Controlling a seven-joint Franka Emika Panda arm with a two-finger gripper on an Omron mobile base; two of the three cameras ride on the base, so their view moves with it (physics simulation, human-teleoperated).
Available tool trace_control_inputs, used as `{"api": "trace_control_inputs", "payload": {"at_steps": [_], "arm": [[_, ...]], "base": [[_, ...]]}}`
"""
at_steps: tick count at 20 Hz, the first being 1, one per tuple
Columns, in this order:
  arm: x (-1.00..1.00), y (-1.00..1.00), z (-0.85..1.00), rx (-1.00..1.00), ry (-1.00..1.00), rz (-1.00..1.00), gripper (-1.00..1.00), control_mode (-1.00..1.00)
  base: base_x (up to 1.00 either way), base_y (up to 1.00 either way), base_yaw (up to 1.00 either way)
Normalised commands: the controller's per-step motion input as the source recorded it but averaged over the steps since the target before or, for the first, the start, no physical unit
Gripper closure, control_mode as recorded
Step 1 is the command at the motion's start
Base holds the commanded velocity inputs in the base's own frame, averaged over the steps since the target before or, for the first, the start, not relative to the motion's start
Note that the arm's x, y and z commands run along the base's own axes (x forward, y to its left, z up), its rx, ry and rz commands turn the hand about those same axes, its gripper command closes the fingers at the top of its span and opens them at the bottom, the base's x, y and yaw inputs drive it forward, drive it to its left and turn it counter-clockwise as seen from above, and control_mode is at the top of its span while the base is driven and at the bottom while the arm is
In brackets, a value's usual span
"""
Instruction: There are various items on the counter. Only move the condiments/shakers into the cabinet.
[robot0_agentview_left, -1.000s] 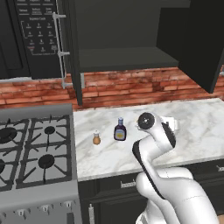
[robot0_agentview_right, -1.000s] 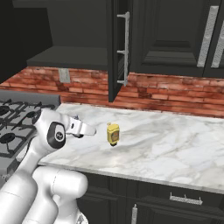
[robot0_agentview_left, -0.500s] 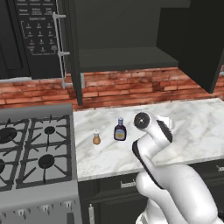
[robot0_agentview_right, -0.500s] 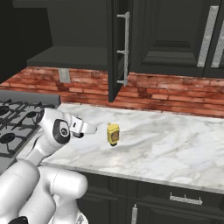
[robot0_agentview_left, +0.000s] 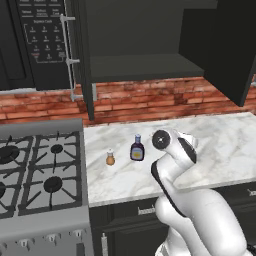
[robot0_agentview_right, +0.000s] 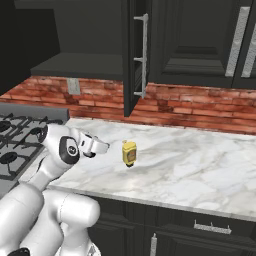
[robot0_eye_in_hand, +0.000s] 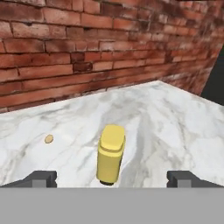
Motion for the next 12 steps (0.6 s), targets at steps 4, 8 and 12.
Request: {"api": "trace_control_inputs", "payload": {"at_steps": [4, 8, 12], "arm": [[-0.36, -0.17, -0.35, 0.04, -0.21, 0.00, -1.00, -1.00], [-0.31, -0.06, -0.44, 0.04, -0.10, 0.00, -1.00, -1.00], [0.00, 0.00, -0.02, 0.00, 0.00, 0.00, -1.00, -1.00]], "base": [[0.00, 0.00, 0.00], [0.00, 0.00, 0.00], [0.00, 0.00, 0.00]]}}
